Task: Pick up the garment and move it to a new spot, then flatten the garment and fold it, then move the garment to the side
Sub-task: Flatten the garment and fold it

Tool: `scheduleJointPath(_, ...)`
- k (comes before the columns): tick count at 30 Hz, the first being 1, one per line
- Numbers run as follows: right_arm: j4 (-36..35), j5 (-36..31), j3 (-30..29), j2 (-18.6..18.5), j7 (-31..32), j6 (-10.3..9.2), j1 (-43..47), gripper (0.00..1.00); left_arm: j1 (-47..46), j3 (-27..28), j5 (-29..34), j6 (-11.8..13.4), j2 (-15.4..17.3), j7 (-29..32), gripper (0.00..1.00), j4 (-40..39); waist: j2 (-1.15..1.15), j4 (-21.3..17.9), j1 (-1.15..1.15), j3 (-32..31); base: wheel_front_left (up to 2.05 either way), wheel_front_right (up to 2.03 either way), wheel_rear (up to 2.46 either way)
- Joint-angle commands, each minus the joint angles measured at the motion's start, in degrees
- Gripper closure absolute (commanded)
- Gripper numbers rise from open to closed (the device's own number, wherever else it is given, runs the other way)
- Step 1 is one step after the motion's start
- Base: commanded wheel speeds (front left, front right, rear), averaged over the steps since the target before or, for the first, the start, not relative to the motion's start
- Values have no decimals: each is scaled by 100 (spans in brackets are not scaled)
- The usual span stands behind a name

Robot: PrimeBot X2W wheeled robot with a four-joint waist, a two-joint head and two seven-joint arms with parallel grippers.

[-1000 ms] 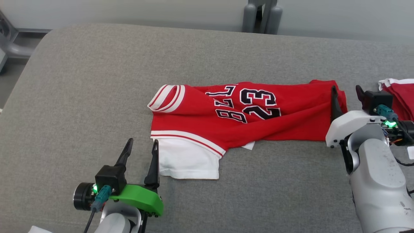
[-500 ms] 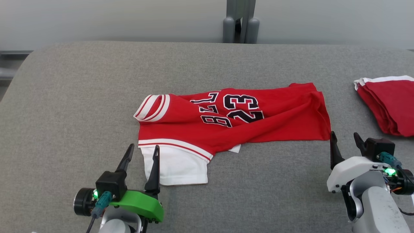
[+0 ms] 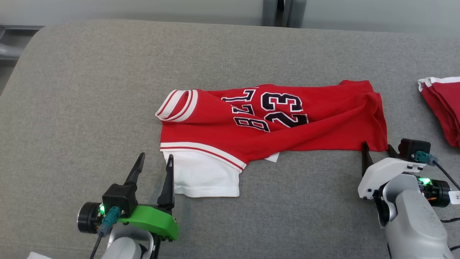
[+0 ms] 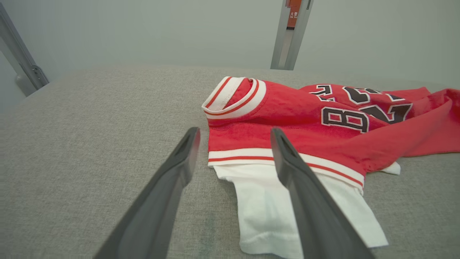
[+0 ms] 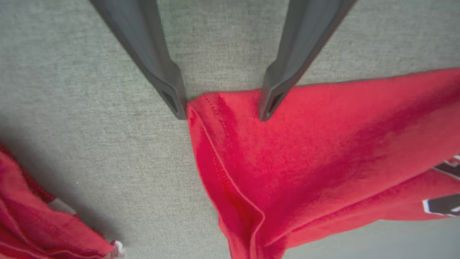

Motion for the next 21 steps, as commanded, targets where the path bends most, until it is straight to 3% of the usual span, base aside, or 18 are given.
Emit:
scheduleJointPath(1,144,-46,-46,-18,-58,-4,-101,52,-95,25,-15,24,39,-6,0,13,0,52,0,50,0,0,0)
scheduleJointPath(2,255,-83,-72,-18,-96,-4,-170,69,-106,28,-20,26,38,-9,0,24,0,58,0,55,0,0,0)
scheduleJointPath(3,328,-109,-86,-15,-130,-4,-207,99,-111,32,-23,33,35,-11,0,32,0,59,0,56,0,0,0)
scheduleJointPath(12,154,387,198,-19,-546,-4,93,100,51,109,-62,94,46,-36,0,27,0,-134,0,-126,0,0,0)
scheduleJointPath(21,-892,1237,501,-19,-82,-5,1066,100,112,151,-86,93,17,-46,0,0,0,-312,0,-223,0,0,0)
